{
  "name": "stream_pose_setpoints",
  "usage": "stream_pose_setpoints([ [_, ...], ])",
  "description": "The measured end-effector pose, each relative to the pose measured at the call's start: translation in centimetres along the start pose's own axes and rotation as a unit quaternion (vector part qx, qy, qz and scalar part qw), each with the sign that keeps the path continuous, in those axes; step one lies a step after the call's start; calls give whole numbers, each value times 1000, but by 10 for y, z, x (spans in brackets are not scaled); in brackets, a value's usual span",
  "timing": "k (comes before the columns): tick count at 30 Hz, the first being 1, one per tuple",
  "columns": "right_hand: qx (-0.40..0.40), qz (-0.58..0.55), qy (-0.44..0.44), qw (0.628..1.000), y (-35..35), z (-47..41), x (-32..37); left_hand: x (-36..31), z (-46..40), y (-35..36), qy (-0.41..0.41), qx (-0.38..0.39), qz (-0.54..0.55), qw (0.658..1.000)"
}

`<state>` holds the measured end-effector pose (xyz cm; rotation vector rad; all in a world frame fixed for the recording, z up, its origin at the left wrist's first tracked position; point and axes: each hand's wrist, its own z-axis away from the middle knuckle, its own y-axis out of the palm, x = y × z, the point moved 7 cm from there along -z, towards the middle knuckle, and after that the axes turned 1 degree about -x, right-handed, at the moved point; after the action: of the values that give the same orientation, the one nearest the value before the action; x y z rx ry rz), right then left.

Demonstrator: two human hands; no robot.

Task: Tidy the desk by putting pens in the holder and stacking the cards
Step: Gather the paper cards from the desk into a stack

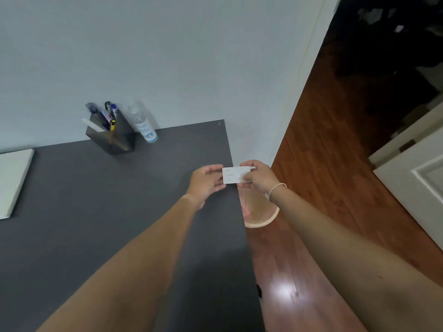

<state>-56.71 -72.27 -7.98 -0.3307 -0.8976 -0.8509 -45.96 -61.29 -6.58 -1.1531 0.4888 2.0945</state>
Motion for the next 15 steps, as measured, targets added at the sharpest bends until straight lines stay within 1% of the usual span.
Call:
stream_pose_setpoints([
  [2, -12, -27, 2, 1000, -16, -12, -2, 1, -8, 3, -2, -21, -5, 1000],
  [4, -30, -45, 7, 998, -32, -26, -5, 0, -17, 1, 13, -47, -35, 998],
  [6, -49, -51, 10, 997, -46, -38, -10, -5, -24, -2, 61, -74, -119, 988],
  [8, -70, -36, 7, 997, -57, -51, -16, -12, -28, 0, 128, -89, -239, 958],
  [11, -104, -22, 14, 994, -69, -71, -32, -17, -31, 14, 211, -67, -381, 898],
  [13, -124, -21, 27, 992, -75, -84, -47, -13, -34, 25, 241, -42, -468, 849],
  [15, -144, -25, 40, 988, -79, -96, -62, -7, -35, 30, 259, -35, -519, 814],
])
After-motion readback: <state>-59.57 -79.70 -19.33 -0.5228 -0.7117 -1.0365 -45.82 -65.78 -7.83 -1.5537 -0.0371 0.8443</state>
